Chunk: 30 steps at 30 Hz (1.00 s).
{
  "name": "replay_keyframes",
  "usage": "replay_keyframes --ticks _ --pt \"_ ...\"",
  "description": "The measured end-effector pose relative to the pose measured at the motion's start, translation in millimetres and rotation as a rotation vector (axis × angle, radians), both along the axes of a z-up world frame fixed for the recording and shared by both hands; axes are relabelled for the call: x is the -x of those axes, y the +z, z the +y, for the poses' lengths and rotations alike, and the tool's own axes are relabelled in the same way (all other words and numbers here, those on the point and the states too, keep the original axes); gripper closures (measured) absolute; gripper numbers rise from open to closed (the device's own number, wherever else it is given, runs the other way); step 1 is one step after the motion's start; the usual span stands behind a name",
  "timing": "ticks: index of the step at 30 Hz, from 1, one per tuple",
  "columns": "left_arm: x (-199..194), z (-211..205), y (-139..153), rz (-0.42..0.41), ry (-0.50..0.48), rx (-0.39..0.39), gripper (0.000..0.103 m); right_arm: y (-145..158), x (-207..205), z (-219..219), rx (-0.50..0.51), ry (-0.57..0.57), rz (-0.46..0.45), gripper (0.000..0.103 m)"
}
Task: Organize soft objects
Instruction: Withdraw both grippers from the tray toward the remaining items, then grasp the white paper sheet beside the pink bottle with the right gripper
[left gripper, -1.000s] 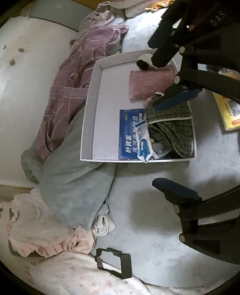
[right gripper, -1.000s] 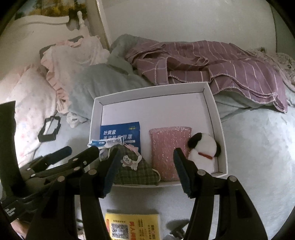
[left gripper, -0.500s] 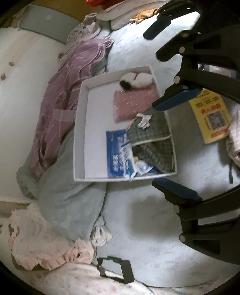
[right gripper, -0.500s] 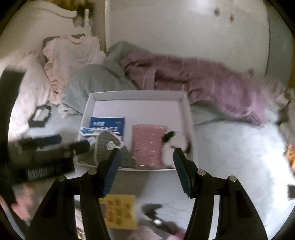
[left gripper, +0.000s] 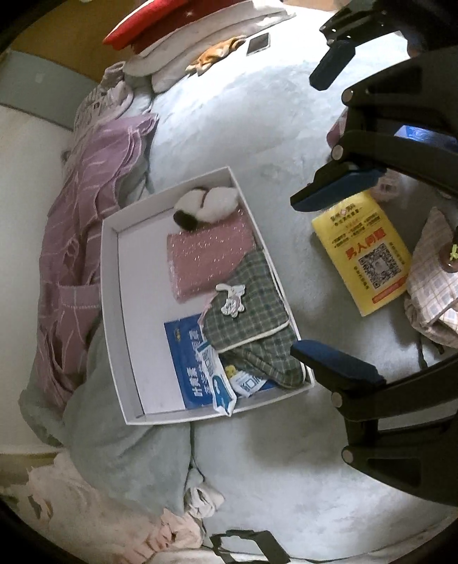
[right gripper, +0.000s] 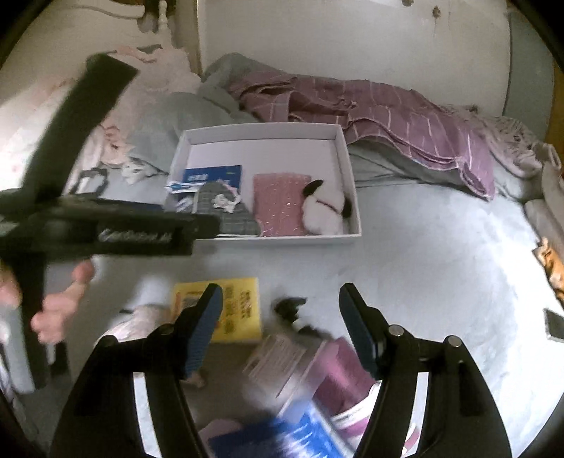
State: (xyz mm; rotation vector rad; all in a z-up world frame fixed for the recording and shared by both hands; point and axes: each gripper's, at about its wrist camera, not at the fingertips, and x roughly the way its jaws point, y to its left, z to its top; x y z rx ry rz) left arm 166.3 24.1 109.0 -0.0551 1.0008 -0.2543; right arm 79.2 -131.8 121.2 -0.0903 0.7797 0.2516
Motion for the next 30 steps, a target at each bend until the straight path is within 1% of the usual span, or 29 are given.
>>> replay_keyframes --ticks 3,7,9,12,15,17,21,24,27,30 --pt "2.4 -1.5 0.9 -0.003 -0.019 -0.012 0.027 -0.4 13.5 -5.9 -0.014 -0.003 -0.007 0.034" --pt "5.4 -5.7 0.1 -0.008 -0.045 -0.047 0.027 -8.0 22.8 -9.0 -0.008 0.016 0.063 0.034" --pt "6.3 -8.7 0.0 -0.005 -0.058 -0.054 0.027 -12.2 30.0 -10.9 0.001 0.014 0.08 0.034" --pt "9.0 -13.1 0.6 -0.001 -0.079 -0.06 0.027 -16.0 39.5 -14.3 -0.012 0.025 0.097 0.034" --pt "11.9 -16.8 1.4 0.007 -0.099 -0.065 0.027 -18.6 44.6 -19.9 -0.027 -0.002 0.093 0.034" --pt "13.6 -18.4 1.0 0.018 -0.114 -0.072 0.027 -20.6 43.5 -23.6 -0.041 -0.025 0.108 0.034" --pt "21.1 -23.7 -3.1 0.038 -0.178 -0.102 0.027 -28.4 36.5 -38.0 -0.103 -0.11 0.189 0.034" --pt "24.3 -25.6 -6.2 0.056 -0.195 -0.12 0.027 -36.8 32.3 -49.9 -0.138 -0.171 0.254 0.034" --pt "26.9 -27.0 -7.3 0.055 -0.206 -0.125 0.027 -42.7 27.9 -56.0 -0.15 -0.215 0.307 0.034" --pt "27.5 -30.0 -10.7 0.065 -0.219 -0.135 0.027 -42.9 27.6 -54.7 -0.145 -0.222 0.307 0.034"
